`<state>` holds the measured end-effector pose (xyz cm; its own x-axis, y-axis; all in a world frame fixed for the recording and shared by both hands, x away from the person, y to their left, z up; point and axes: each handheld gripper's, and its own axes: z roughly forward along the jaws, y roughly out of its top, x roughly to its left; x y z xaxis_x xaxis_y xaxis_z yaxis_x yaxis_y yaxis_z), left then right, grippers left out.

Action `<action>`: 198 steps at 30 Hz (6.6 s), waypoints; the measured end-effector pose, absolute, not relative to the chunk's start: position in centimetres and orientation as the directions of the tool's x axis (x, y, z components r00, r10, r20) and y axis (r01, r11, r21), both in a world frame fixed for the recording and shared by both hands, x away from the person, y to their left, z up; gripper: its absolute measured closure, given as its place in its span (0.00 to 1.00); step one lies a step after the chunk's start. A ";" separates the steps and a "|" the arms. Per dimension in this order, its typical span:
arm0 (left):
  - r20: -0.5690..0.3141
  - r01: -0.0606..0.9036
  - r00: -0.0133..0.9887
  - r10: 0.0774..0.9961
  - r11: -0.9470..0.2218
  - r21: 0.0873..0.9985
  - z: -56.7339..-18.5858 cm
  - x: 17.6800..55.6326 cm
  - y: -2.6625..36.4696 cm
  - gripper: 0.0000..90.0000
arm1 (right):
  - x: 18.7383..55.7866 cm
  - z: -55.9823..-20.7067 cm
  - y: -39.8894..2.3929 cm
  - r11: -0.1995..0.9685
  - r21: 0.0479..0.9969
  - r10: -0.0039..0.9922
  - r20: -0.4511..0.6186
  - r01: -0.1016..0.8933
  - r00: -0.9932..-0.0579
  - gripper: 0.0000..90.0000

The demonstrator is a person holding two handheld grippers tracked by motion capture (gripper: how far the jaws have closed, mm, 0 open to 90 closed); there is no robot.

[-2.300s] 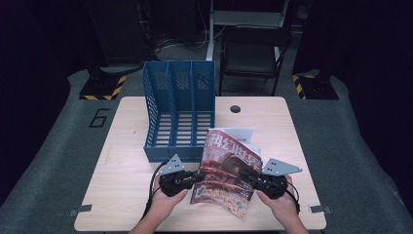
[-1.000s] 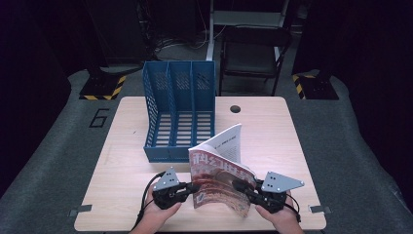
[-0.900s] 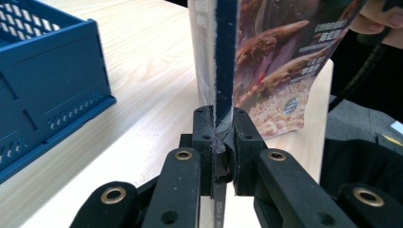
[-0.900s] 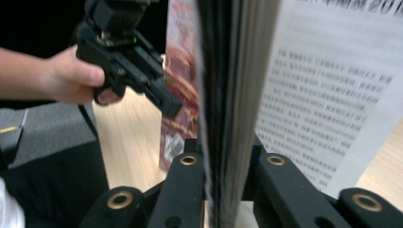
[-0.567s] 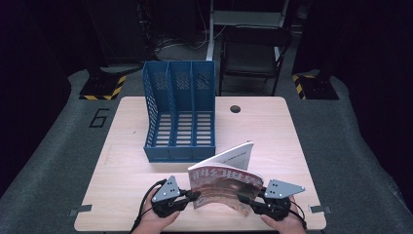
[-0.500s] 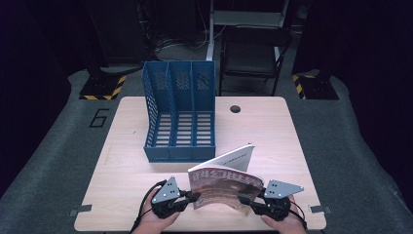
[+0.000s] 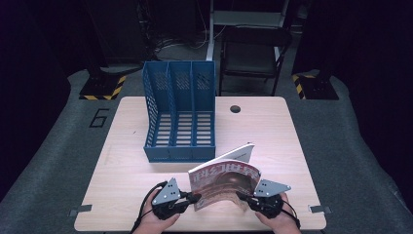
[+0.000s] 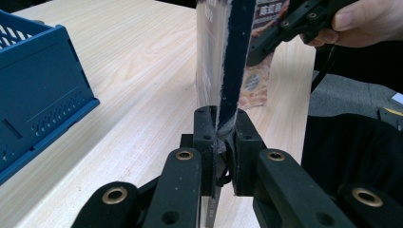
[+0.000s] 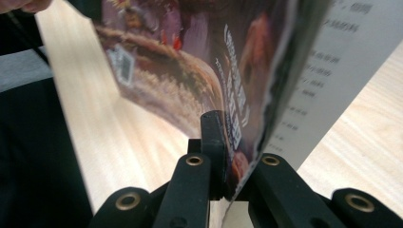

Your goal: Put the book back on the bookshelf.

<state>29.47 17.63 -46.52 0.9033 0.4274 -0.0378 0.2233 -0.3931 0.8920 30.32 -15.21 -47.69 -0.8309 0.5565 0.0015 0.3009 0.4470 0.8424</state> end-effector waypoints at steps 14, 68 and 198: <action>0.016 0.205 0.870 0.492 -0.392 0.897 -46.2 30.5 18.4 0.93 | 32.3 -47.6 -12.8 0.418 0.860 0.642 -0.053 0.291 -0.765 0.98; -0.079 0.242 0.881 0.466 -0.302 0.922 -37.6 32.6 17.1 0.86 | 32.4 -47.7 -12.1 0.453 0.854 0.544 -0.038 0.255 -0.838 0.98; -0.078 0.256 0.917 0.391 -0.428 0.867 -33.3 31.6 19.9 0.93 | 35.0 -47.0 -11.6 0.396 0.876 0.321 0.148 0.274 -0.936 0.92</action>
<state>31.56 19.93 -33.32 0.9170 0.3912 -0.0777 0.2561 -0.4281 0.8667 35.01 -11.65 -47.02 -0.9355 0.3209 0.1477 0.2743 0.3964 0.8761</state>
